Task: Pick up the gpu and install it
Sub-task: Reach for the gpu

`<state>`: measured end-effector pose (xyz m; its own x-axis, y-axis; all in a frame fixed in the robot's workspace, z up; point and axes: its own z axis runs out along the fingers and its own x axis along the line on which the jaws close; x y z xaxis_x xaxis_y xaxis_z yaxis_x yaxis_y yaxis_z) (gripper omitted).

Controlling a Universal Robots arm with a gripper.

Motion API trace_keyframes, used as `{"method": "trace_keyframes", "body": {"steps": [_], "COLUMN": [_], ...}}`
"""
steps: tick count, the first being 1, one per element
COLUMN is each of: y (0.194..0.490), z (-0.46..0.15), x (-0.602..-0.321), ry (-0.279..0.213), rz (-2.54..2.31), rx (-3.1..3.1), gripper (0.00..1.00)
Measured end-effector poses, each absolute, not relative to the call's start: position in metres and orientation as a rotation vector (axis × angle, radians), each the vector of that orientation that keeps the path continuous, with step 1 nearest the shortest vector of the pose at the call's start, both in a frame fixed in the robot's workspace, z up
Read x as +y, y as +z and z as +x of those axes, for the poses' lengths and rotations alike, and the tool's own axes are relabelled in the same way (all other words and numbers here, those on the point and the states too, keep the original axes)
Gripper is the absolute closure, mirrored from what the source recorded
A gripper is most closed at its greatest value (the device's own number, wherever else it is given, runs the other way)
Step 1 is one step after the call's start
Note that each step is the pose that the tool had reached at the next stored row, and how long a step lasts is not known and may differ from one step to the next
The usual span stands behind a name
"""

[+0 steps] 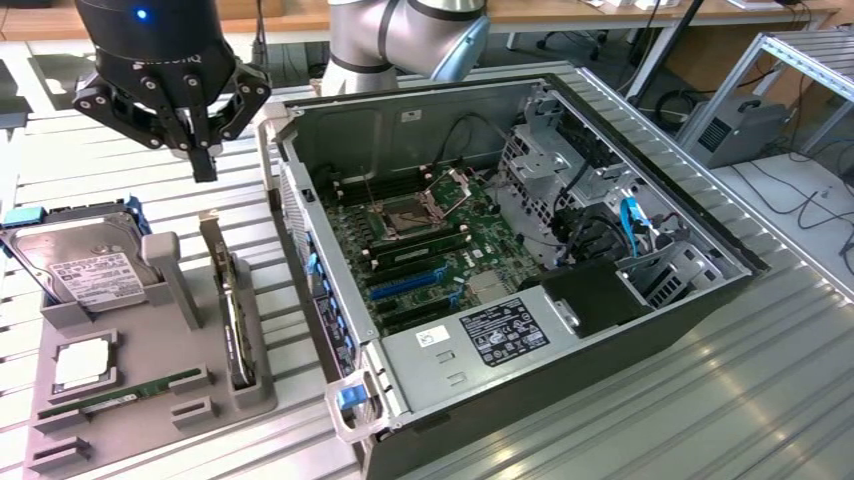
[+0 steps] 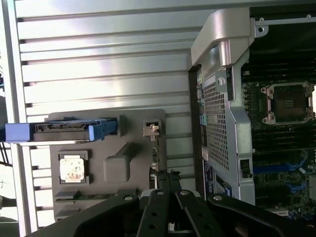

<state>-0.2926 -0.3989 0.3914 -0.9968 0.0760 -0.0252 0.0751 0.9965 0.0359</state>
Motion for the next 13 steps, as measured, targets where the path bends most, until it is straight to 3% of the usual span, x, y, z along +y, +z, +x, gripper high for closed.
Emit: {"method": "trace_keyframes", "body": {"steps": [13], "y": [0.391], "z": [-0.329], "x": [-0.400], "ry": [0.053], "rz": [0.118], "rx": [3.112], "gripper": [0.89]}}
